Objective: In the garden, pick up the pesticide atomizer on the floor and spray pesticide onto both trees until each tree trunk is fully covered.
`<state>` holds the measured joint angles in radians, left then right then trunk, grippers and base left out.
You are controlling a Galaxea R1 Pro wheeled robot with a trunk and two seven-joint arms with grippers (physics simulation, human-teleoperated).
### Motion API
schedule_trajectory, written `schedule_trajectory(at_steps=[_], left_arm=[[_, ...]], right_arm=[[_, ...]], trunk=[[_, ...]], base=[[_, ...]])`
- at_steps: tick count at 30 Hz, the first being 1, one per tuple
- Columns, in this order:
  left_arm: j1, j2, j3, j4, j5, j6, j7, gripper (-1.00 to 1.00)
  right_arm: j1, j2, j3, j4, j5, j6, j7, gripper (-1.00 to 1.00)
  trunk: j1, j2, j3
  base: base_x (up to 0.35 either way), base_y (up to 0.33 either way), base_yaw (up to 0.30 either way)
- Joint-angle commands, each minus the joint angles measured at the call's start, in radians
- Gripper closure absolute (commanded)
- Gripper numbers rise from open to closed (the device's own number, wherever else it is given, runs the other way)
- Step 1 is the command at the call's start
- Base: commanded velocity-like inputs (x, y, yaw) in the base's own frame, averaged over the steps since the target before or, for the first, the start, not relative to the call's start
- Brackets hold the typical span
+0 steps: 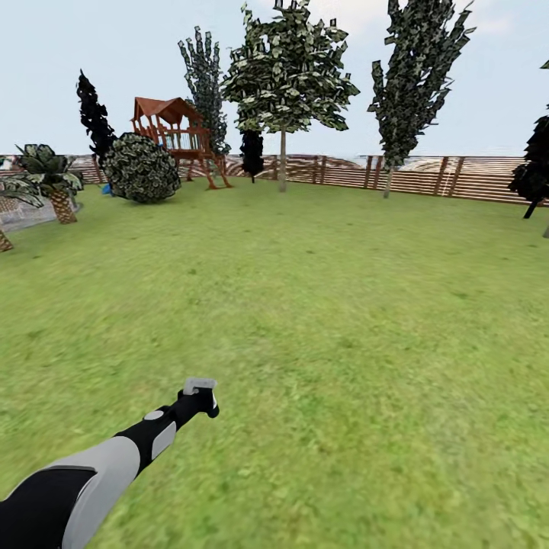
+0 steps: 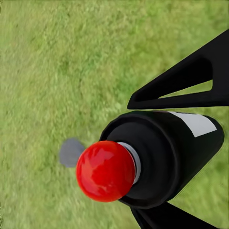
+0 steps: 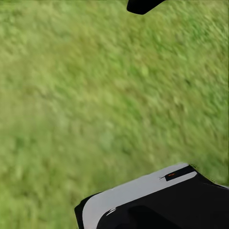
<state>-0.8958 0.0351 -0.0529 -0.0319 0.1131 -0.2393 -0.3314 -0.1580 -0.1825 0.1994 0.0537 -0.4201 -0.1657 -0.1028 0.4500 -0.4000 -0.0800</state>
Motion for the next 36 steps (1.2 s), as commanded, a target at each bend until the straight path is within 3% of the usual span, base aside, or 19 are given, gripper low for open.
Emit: schedule_trajectory(at_steps=[1,36], left_arm=[[0.0,0.0,0.001,0.0,0.0,0.0,0.0,1.0],[0.0,-0.008,0.001,0.001,-0.001,0.0,0.0,1.0]], right_arm=[[0.0,0.0,0.0,0.0,0.0,0.0,0.0,-1.0],[0.0,0.0,0.0,0.0,0.0,0.0,0.0,-1.0]], trunk=[[0.0,0.0,0.0],[0.0,0.0,0.0]], base=[[0.35,0.0,0.0],[0.35,0.0,0.0]])
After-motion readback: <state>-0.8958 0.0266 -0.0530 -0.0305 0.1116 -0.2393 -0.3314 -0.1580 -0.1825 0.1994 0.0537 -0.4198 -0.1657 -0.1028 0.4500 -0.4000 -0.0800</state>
